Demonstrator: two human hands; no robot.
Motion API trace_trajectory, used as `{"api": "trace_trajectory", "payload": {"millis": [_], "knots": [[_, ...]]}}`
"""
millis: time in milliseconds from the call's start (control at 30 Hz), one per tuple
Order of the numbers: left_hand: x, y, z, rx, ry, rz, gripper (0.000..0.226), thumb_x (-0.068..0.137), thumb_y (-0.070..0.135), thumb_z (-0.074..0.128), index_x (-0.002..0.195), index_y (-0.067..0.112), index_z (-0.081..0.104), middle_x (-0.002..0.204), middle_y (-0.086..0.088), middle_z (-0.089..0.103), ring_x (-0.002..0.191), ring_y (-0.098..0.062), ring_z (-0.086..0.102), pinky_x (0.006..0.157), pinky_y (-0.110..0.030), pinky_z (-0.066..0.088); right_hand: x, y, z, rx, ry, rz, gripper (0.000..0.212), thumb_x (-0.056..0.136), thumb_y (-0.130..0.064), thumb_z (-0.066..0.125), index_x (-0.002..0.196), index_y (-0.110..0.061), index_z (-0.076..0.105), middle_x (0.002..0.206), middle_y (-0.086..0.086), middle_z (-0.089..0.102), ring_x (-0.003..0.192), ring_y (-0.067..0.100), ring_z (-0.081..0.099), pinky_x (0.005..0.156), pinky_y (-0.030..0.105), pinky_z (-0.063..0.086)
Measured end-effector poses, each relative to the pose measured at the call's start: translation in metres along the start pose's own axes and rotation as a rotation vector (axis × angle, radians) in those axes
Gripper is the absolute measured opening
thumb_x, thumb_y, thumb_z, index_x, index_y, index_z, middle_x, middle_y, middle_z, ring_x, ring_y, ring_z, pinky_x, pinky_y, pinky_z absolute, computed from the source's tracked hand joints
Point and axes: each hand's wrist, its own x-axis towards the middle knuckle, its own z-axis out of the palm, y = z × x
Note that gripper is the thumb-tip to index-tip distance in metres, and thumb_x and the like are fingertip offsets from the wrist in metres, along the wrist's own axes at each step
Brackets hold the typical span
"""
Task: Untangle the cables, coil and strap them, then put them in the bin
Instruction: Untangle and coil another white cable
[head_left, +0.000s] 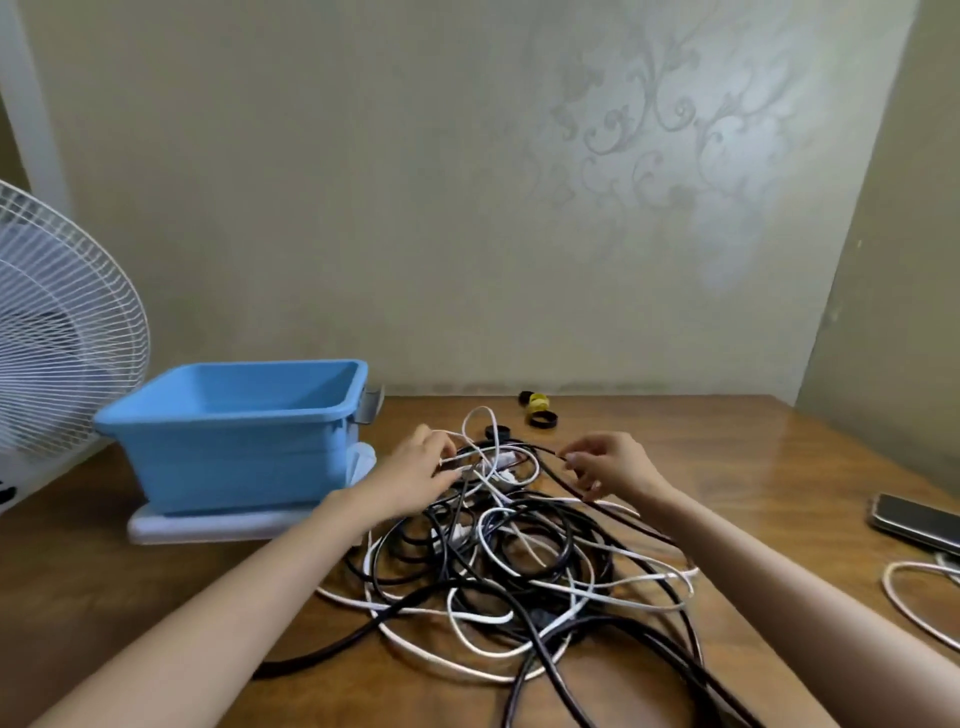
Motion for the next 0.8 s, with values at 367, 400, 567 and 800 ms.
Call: {"api": "trace_trajectory", "payload": {"millis": [367,400,567,800], "knots": [[0.020,0.016,0.042,0.117,-0.092,0.036,0.029,0.084,0.009,0.043,0.099,0.031,0.054,0.121,0.007,0.053,0.120,-0.016,0.041,0.098,-0.038,0.032,0.028,0.021,0.039,-0.655,-0.208,-0.452,0.029,0.088,-0.012,0.055,0.115,-0.019,0.063,0.114,0.003,0.059,0.102,0.026,0.058,0.084,0.037,0.048],[0.020,0.014,0.041,0.132,-0.075,0.012,0.025,0.085,0.010,0.042,0.094,0.031,0.051,0.121,0.007,0.052,0.120,-0.015,0.040,0.096,-0.037,0.032,0.030,0.020,0.036,-0.683,-0.178,-0.499,0.020,0.089,-0.015,0.056,0.106,-0.016,0.066,0.107,0.004,0.059,0.095,0.028,0.060,0.079,0.038,0.049],[0.022,-0.003,0.038,0.170,-0.040,-0.102,0.007,0.092,0.022,0.043,0.096,0.024,0.049,0.117,0.004,0.052,0.117,-0.016,0.047,0.095,-0.037,0.039,0.037,0.010,-0.004,-0.252,0.160,-0.529,0.025,0.091,-0.019,0.064,0.066,-0.017,0.066,0.058,-0.007,0.053,0.053,0.007,0.046,0.055,0.026,0.039],[0.050,0.025,0.041,0.238,0.008,-0.067,0.042,0.089,0.059,0.048,0.110,0.026,0.062,0.115,-0.002,0.051,0.117,-0.020,0.042,0.097,-0.037,0.036,0.014,-0.080,-0.055,0.371,0.082,-0.556,0.018,0.094,-0.026,0.054,0.092,-0.013,0.065,0.062,0.012,0.066,0.052,0.025,0.064,0.051,0.033,0.056]]}}
